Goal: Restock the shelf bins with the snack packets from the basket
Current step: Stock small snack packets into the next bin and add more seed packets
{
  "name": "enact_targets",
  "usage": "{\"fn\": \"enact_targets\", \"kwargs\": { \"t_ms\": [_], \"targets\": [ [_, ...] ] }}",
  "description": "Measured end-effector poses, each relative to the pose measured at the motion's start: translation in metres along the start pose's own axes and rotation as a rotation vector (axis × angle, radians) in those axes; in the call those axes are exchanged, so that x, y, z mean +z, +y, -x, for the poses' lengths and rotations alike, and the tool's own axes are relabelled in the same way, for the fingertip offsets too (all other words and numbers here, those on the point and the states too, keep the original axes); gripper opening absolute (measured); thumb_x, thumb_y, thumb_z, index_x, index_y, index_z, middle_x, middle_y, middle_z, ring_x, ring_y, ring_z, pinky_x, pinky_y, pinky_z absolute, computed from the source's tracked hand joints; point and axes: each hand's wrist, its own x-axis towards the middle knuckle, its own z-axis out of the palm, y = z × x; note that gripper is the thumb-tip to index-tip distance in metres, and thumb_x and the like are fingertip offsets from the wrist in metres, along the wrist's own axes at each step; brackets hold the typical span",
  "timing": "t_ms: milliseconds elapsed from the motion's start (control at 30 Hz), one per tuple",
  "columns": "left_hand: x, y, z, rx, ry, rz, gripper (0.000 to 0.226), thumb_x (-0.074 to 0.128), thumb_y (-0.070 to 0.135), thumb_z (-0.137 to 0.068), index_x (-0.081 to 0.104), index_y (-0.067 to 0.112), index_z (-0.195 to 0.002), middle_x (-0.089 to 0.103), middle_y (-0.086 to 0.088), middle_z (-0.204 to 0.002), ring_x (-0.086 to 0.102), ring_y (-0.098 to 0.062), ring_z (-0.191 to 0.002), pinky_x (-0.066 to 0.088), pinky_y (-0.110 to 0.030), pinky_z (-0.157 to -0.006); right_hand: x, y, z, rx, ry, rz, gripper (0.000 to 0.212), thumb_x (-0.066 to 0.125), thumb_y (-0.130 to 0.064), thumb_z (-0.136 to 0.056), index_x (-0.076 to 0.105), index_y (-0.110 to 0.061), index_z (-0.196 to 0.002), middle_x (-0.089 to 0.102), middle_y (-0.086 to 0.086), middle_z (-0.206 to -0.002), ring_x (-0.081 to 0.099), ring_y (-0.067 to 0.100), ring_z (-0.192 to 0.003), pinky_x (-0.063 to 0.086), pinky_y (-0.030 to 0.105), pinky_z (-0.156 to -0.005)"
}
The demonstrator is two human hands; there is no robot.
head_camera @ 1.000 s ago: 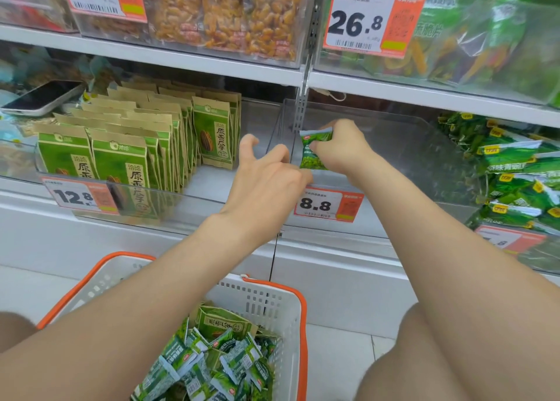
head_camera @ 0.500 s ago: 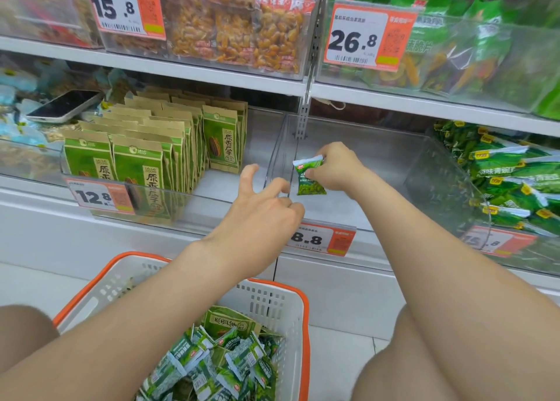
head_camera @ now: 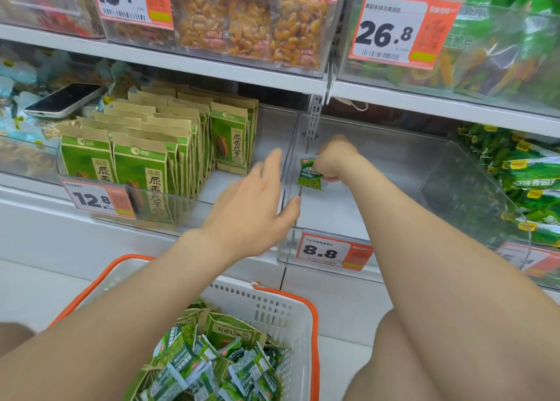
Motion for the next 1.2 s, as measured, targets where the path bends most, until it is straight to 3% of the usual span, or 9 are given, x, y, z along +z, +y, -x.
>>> {"fn": "enact_targets", "kwargs": {
  "t_ms": [100, 200, 333, 500, 667, 900, 1000, 1100, 1200],
  "targets": [
    [0.009, -0.001, -0.004, -0.022, -0.023, -0.073, 0.045, 0.037, 0.041, -0.108, 0.031, 0.012, -0.142, 0.064, -0.011, -0.091, 0.063, -0.042, -0.087, 0.048, -0.046, -0.068, 0.009, 0.000, -0.018, 0.020, -0.001, -0.070, 0.040, 0.070, -0.007, -0.088, 0.065, -0.005, -0.128, 0.069, 0.016, -0.121, 0.071, 0.029, -0.105, 0.059, 0.028, -0.076],
    [0.013, -0.001, -0.008, -0.010, 0.023, -0.060, 0.034, 0.039, 0.028, -0.108, 0.034, 0.008, -0.135, 0.064, -0.013, -0.087, 0.061, -0.044, -0.082, 0.040, -0.044, -0.061, 0.018, -0.003, -0.027, 0.006, 0.103, 0.097, 0.041, 0.070, -0.010, -0.086, 0.068, -0.009, -0.127, 0.065, 0.008, -0.129, 0.062, 0.028, -0.120, 0.044, 0.025, -0.075],
    [0.015, 0.002, -0.011, -0.036, 0.030, -0.091, 0.029, 0.047, 0.014, -0.104, 0.034, 0.009, -0.129, 0.057, -0.010, -0.081, 0.050, -0.039, -0.071, 0.032, -0.041, -0.059, 0.020, -0.005, -0.035, -0.037, 0.216, 0.207, 0.020, 0.067, -0.015, -0.092, 0.072, -0.009, -0.111, 0.062, 0.006, -0.111, 0.060, 0.028, -0.114, 0.040, 0.027, -0.075],
    [0.011, 0.014, -0.016, -0.123, -0.028, -0.083, 0.037, 0.049, -0.006, -0.092, 0.026, 0.015, -0.113, 0.039, -0.003, -0.071, 0.031, -0.024, -0.058, 0.030, -0.039, -0.057, 0.021, -0.002, -0.041, -0.069, 0.076, 0.144, 0.012, 0.069, -0.014, -0.090, 0.067, -0.011, -0.102, 0.066, 0.009, -0.107, 0.066, 0.027, -0.100, 0.050, 0.026, -0.075],
    [0.011, 0.023, -0.019, -0.163, -0.049, -0.072, 0.037, 0.048, -0.011, -0.087, 0.024, 0.013, -0.103, 0.043, -0.007, -0.073, 0.033, -0.021, -0.057, 0.030, -0.039, -0.056, 0.012, 0.008, -0.032, 0.005, -0.241, -0.162, 0.030, 0.058, -0.011, -0.103, 0.064, -0.009, -0.133, 0.063, 0.015, -0.125, 0.069, 0.030, -0.107, 0.060, 0.042, -0.094],
    [0.013, 0.022, -0.022, -0.144, -0.027, -0.096, 0.028, 0.046, -0.006, -0.089, 0.028, 0.012, -0.102, 0.043, -0.008, -0.075, 0.033, -0.023, -0.055, 0.016, -0.036, -0.047, 0.004, 0.014, -0.019, -0.006, -0.268, -0.227, 0.039, 0.051, -0.003, -0.105, 0.052, -0.004, -0.144, 0.059, 0.016, -0.137, 0.063, 0.023, -0.110, 0.058, 0.037, -0.091],
    [0.017, 0.017, -0.021, -0.126, 0.022, -0.046, 0.020, 0.046, 0.002, -0.096, 0.033, 0.011, -0.109, 0.045, -0.009, -0.072, 0.040, -0.029, -0.056, 0.021, -0.039, -0.048, 0.005, 0.016, -0.013, -0.078, -0.301, -0.128, 0.049, 0.051, -0.005, -0.103, 0.046, -0.013, -0.151, 0.049, 0.010, -0.145, 0.055, 0.027, -0.128, 0.054, 0.044, -0.104],
    [0.022, 0.010, -0.018, -0.052, 0.117, 0.034, 0.020, 0.046, 0.025, -0.107, 0.041, 0.010, -0.120, 0.053, -0.008, -0.077, 0.054, -0.038, -0.071, 0.032, -0.042, -0.057, 0.005, 0.023, -0.013, -0.092, -0.302, -0.106, 0.060, 0.050, -0.010, -0.100, 0.041, -0.030, -0.155, 0.043, 0.006, -0.153, 0.052, 0.030, -0.131, 0.055, 0.042, -0.099],
    [0.023, 0.009, -0.009, -0.001, 0.228, 0.192, 0.040, 0.044, 0.036, -0.109, 0.043, 0.010, -0.139, 0.062, -0.012, -0.118, 0.059, -0.034, -0.105, 0.046, -0.046, -0.081, 0.000, 0.024, -0.006, -0.150, -0.208, 0.007, 0.053, 0.048, -0.010, -0.096, 0.051, -0.023, -0.147, 0.052, 0.014, -0.144, 0.058, 0.033, -0.114, 0.055, 0.035, -0.082]
  ]
}}
